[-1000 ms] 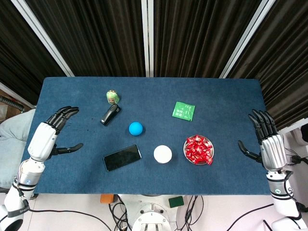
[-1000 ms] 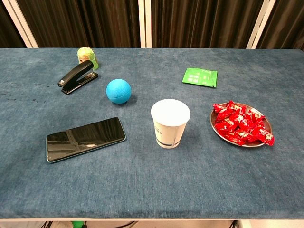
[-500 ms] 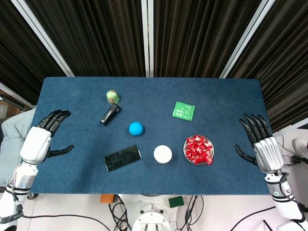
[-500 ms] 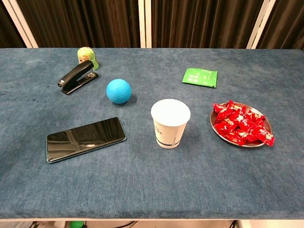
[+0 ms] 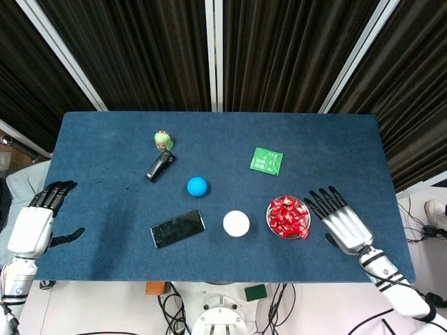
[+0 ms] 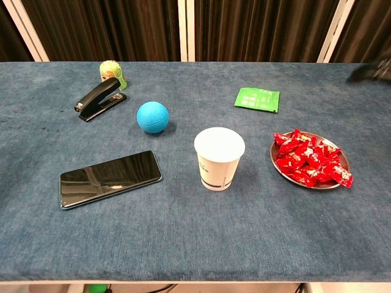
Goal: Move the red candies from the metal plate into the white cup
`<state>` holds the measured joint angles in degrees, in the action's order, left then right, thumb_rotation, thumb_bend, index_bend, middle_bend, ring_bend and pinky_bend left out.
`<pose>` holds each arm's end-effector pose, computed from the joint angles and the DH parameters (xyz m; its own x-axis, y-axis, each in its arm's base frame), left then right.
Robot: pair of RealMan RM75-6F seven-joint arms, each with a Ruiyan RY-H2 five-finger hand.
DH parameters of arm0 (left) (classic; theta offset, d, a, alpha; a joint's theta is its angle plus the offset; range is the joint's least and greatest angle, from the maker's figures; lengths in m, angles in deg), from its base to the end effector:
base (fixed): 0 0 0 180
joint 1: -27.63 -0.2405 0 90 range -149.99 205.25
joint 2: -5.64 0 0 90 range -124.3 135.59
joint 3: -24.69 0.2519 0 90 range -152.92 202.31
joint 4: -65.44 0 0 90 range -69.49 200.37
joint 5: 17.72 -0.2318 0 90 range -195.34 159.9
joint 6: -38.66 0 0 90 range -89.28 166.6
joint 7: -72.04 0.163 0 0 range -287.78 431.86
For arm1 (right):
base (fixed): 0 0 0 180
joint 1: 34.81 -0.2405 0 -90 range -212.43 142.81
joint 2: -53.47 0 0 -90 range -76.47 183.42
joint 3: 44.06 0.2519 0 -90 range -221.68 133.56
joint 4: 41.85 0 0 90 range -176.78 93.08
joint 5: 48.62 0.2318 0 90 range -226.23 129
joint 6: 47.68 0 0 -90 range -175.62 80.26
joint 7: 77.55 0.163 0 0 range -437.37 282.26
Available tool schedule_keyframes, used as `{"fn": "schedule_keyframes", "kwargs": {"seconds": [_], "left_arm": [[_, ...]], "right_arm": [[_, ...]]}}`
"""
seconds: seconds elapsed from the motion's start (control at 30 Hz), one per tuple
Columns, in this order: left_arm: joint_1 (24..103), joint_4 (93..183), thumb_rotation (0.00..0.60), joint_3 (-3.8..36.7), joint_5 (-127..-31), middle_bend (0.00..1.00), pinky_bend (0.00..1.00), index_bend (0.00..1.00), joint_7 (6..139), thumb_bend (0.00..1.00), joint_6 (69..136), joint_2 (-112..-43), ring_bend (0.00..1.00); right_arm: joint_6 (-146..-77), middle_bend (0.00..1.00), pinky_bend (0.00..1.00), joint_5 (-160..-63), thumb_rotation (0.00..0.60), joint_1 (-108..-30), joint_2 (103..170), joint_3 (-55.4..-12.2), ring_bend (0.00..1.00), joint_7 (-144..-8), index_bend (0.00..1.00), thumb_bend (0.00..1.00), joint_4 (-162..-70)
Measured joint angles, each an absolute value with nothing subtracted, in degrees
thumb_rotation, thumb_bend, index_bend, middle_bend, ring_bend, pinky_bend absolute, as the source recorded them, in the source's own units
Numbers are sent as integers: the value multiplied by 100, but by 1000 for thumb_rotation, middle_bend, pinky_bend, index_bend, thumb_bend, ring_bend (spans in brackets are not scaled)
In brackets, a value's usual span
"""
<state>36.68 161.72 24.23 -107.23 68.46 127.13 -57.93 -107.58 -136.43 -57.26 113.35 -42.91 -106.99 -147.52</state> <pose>-0.2779 0.2112 0.1326 0.2842 -0.0268 0.9584 0.9479 -0.1420 -0.2851 -0.2210 -0.2504 0.0671 0.7698 -0.1558 0.6190 -0.6072 -0.4776 0.6350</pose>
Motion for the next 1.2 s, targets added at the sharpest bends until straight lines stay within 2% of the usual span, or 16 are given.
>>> {"fn": "schedule_keyframes", "kwargs": {"seconds": [0.2, 0.53, 1.2], "left_arm": [[3538, 15967, 600, 2458, -10814, 135, 229, 138, 6676, 43, 12869, -5907, 111], [3470, 15763, 600, 2462, -10860, 135, 229, 138, 6478, 43, 12849, -5957, 110], [3439, 15638, 600, 2402, -10839, 135, 230, 139, 6294, 42, 12742, -5951, 111]], "right_arm": [[-10204, 0, 0, -12635, 600, -6091, 11706, -4241, 0, -11602, 0, 218, -14812], [-10151, 0, 0, -12316, 600, -6359, 12770, -4246, 0, -11847, 0, 219, -14001], [-10044, 19, 0, -11779, 600, -6658, 13106, -4348, 0, -11965, 8, 242, -13668]]}}
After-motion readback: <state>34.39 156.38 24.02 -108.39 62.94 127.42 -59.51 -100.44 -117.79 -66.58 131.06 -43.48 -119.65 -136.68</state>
